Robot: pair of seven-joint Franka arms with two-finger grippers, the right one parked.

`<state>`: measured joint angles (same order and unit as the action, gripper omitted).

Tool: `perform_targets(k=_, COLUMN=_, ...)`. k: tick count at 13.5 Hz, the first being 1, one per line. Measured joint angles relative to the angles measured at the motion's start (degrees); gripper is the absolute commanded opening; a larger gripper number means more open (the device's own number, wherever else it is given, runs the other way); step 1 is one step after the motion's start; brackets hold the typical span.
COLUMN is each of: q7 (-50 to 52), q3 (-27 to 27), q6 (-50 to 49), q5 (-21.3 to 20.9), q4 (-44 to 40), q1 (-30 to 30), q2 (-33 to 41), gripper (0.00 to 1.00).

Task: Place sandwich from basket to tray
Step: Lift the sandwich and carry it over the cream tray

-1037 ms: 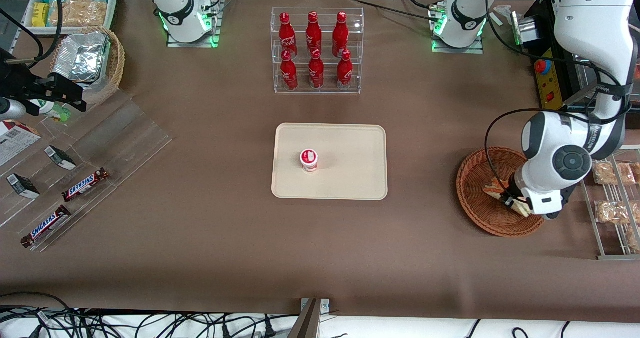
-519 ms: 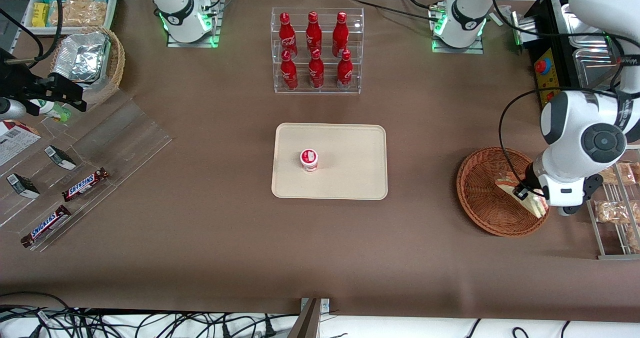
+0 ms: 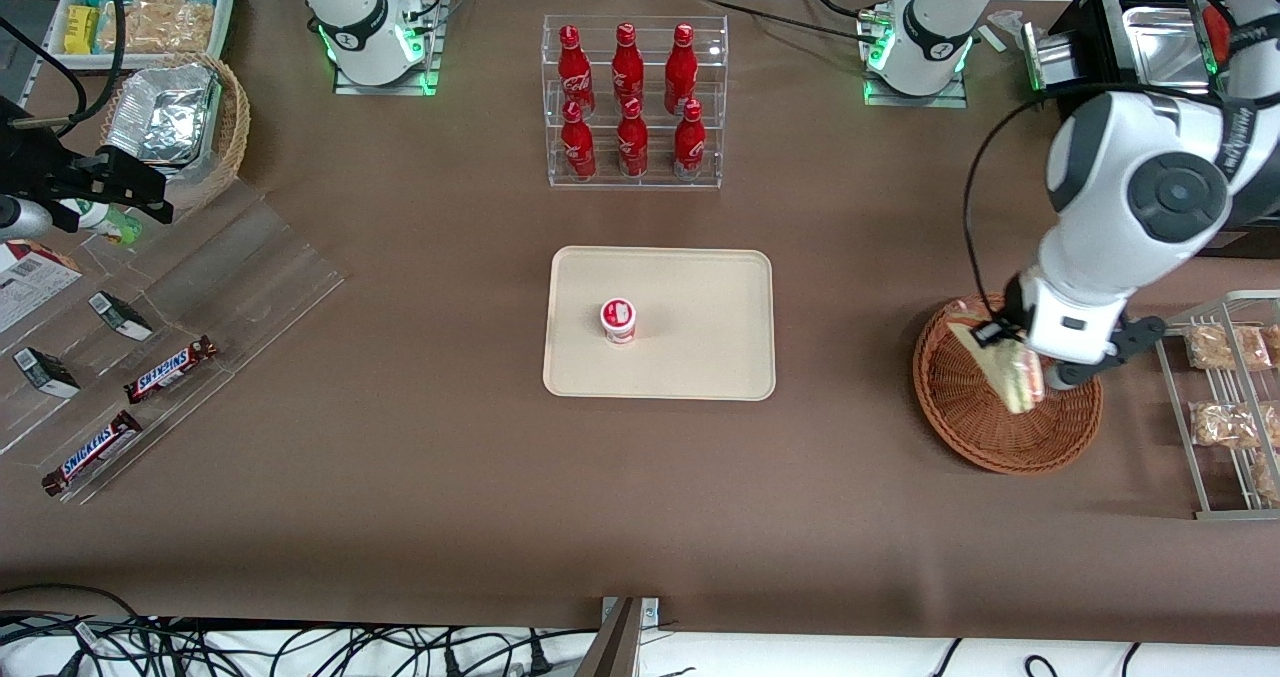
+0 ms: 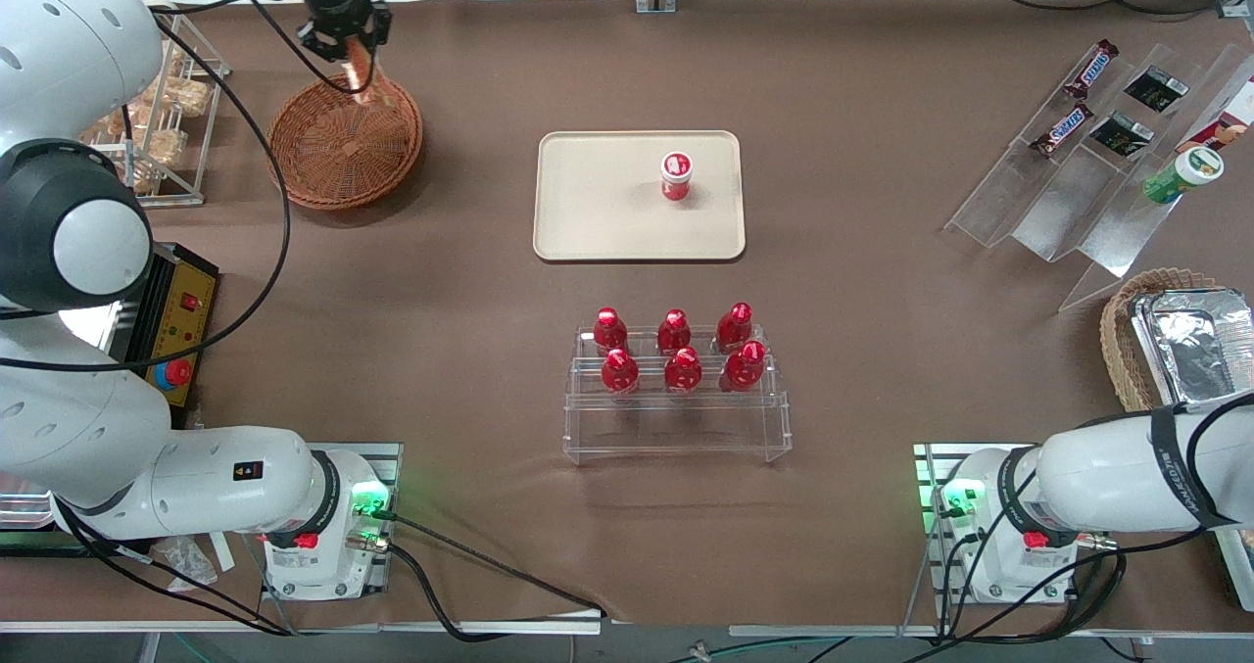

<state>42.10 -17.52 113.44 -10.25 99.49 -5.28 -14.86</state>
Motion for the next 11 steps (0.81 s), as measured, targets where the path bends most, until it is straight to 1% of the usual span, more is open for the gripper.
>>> perform_targets(k=3, q7=0.0, q3=-6.6, q6=0.0, q5=0.3, q4=0.0, q1=0.3, q2=0.2, gripper=0.00)
perform_targets(k=6, q7=0.0, q3=-12.1, q6=0.0, q5=0.4, q4=0.1, q1=0.7, q2=0.0, gripper=0.00)
perform_targets(k=9, q7=0.0, q3=-16.0, q6=0.0, q5=0.4, q4=0.3, q1=1.2, q2=-1.4, gripper=0.00)
perform_targets(k=11, q7=0.0, q3=-17.1, q6=0.4, q5=0.4, q4=0.4, q1=2.8, q2=-3.2, gripper=0.00)
